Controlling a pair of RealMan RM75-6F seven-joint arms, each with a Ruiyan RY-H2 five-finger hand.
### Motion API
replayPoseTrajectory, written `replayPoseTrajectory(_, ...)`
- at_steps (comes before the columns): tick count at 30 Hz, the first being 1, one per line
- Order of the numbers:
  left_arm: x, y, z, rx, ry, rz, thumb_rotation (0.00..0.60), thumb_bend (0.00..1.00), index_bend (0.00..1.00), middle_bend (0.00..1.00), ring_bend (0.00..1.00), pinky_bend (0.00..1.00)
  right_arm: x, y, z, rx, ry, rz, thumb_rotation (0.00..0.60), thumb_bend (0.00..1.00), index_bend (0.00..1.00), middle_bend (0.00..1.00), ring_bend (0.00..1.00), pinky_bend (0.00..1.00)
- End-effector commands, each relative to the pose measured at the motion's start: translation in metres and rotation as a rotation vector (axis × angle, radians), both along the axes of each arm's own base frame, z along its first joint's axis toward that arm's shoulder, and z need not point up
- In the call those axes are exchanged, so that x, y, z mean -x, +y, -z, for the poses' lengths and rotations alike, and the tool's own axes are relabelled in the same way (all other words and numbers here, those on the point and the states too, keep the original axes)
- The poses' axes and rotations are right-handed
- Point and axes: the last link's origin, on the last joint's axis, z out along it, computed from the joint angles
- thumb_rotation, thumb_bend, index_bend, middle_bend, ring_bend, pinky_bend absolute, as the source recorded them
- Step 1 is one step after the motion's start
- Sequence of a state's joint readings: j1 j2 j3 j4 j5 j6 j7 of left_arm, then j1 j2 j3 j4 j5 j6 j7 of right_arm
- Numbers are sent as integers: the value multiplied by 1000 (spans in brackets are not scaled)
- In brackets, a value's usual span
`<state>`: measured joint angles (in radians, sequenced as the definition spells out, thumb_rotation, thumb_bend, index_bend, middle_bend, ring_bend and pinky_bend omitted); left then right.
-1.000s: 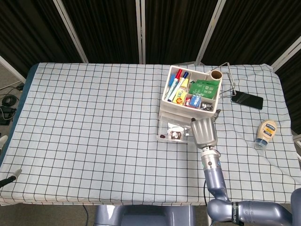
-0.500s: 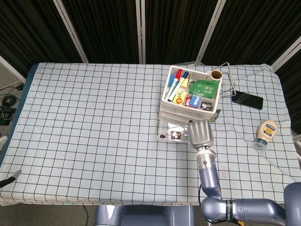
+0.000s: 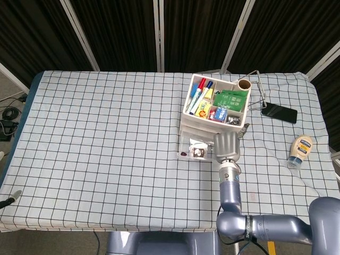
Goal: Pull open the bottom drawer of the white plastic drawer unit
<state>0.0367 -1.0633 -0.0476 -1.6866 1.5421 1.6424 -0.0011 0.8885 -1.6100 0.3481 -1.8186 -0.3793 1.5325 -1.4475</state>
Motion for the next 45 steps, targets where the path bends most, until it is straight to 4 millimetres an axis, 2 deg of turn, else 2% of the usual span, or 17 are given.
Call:
replayPoseTrajectory(1, 0, 0, 0, 4, -2, -2, 600, 20, 0, 0, 0, 0, 0, 0, 5, 1, 4, 2, 600, 183, 509, 1000, 1000, 925)
replayPoseTrajectory(11, 1, 1, 0, 11, -7, -4, 600, 20, 0, 0, 0, 0, 2, -2, 13, 10, 26, 20, 600, 184, 518, 1000, 1000, 927)
replayPoseTrajectory(27, 2, 2, 1, 21, -6, -11, 600, 20, 0, 0, 0, 0, 18, -8, 16, 17, 28, 34, 600, 183, 545, 1000, 1000, 930)
replayPoseTrajectory(45, 3, 3, 1, 27, -8, -17, 600, 21, 0, 0, 0, 0, 25, -13, 22, 16, 50, 43, 600, 203, 548, 1000, 1000, 930)
